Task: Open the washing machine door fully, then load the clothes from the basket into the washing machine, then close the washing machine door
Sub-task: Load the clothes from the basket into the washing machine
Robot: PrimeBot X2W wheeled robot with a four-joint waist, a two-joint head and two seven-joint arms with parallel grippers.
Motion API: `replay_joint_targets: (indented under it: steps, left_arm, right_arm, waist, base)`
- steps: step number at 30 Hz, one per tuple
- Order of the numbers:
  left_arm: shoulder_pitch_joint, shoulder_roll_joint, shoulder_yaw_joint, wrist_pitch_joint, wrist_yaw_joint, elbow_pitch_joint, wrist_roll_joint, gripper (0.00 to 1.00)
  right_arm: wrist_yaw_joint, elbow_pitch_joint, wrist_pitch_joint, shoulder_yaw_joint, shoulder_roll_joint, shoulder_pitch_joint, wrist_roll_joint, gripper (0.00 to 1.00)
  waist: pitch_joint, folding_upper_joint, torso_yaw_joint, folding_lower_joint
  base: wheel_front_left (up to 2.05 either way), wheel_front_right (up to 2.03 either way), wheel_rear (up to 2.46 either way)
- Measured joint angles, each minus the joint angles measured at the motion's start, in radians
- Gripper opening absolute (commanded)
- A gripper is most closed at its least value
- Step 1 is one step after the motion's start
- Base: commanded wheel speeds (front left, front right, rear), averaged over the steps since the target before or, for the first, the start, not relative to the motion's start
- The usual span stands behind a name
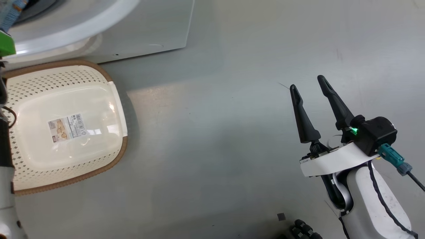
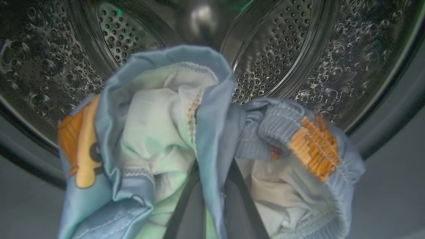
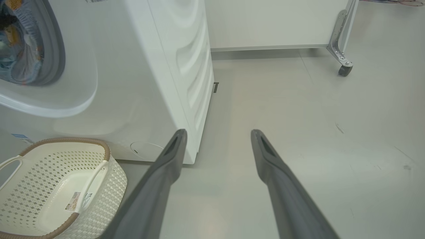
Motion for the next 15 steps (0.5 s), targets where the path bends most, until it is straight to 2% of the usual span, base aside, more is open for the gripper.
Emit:
replay_joint_targets:
  steps: [8,15]
  left_arm:
    - [-0.122,0.082,0.009,0.049,0.04,0.079,0.055,0.0]
    - [-0.213,0.158,0.04,0.073,0.058,0.16,0.069,0.0]
  right_arm:
    - [0.0,0.013,0.0,0.025,0.013,0.004,0.009,1.0]
    - [0.0,0.02,0.0,0.025,0.018,0.048,0.017,1.0]
  waist:
    - [-0.005,0.0,-0.078,0.0]
    - [-0.005,0.0,-0.156,0.0]
  base:
    - [0.0,0.0,0.0]
    - [0.0,0.0,0.0]
